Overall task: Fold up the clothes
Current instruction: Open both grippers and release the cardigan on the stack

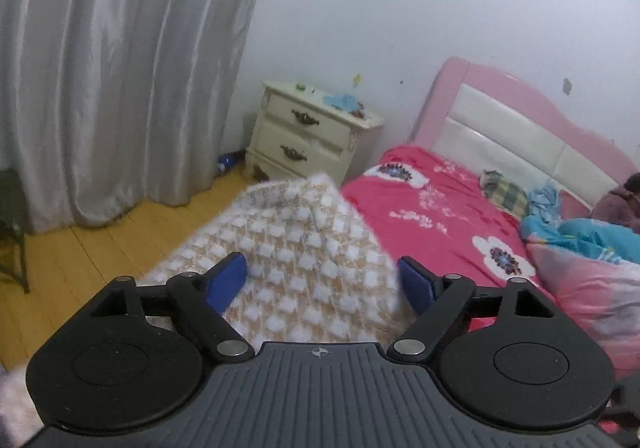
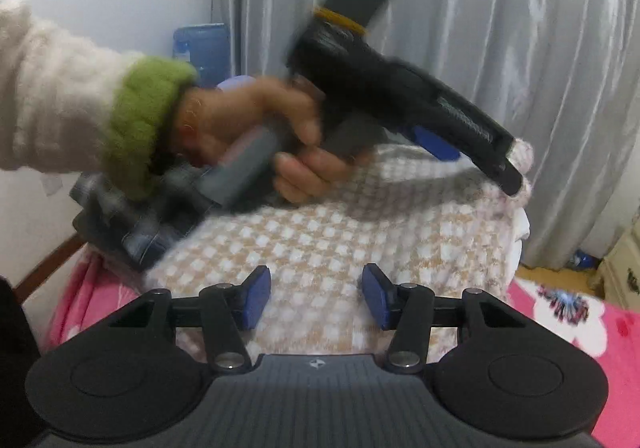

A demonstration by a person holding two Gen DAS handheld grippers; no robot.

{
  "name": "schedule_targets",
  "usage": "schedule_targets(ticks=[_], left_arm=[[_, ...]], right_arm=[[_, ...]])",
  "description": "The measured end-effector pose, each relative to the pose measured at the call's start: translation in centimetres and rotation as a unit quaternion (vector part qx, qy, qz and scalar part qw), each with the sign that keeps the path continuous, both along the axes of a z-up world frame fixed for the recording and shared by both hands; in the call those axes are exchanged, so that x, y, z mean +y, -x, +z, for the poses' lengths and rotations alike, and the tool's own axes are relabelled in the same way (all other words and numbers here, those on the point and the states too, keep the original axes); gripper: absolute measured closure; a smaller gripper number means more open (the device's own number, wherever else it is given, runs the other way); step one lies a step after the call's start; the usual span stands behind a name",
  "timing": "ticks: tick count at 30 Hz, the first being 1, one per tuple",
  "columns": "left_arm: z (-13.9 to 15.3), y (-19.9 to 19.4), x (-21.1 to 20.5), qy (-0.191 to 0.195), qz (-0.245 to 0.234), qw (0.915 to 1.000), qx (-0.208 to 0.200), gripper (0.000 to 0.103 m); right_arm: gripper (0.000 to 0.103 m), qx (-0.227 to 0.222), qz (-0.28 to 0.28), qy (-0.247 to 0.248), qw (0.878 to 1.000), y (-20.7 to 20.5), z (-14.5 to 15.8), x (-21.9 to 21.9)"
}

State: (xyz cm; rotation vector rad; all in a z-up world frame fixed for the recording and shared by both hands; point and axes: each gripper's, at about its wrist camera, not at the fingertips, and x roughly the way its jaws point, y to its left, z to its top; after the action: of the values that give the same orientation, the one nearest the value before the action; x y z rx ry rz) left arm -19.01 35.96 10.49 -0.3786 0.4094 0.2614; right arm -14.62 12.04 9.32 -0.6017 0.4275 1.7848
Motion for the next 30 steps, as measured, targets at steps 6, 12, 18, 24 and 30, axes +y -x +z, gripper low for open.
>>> schedule_targets(ticks=[6,12,18,24,30], left_arm=[[-1.1,2.2,0.9,0.023,-0.007,0.9988,-0.044,0.015],[-2.1,2.8,2.4,0.055,-0.012,0.9951,-0.081,0.014],[-1.7,1.4,1.7,0.03,-0.01,0.9978,-0.059,0.013],[-1.9,-2.0,-0.4,-0.022,0.011,0.9997,-0.008,0.005],[-2.3,-7.9,-6.0,-0.154,0.022,0.9834,0.093,0.001]], right_arm=[[0.029,0.184,-0.128,-0.03,0.974,-10.9,2.2,-3.2],[0.031,0.455,-0.178,0.061,0.87,-17.8,-6.3,0.4],[0.029,0.429,-0.095,0.066,0.896,-11.0,-4.1,-0.7],[0.03,0.396,-0.114,0.062,0.909,-10.1,-5.2,-1.3],[0.04,0.412,-0.22,0.124,0.875,-14.4,-8.3,-5.4]])
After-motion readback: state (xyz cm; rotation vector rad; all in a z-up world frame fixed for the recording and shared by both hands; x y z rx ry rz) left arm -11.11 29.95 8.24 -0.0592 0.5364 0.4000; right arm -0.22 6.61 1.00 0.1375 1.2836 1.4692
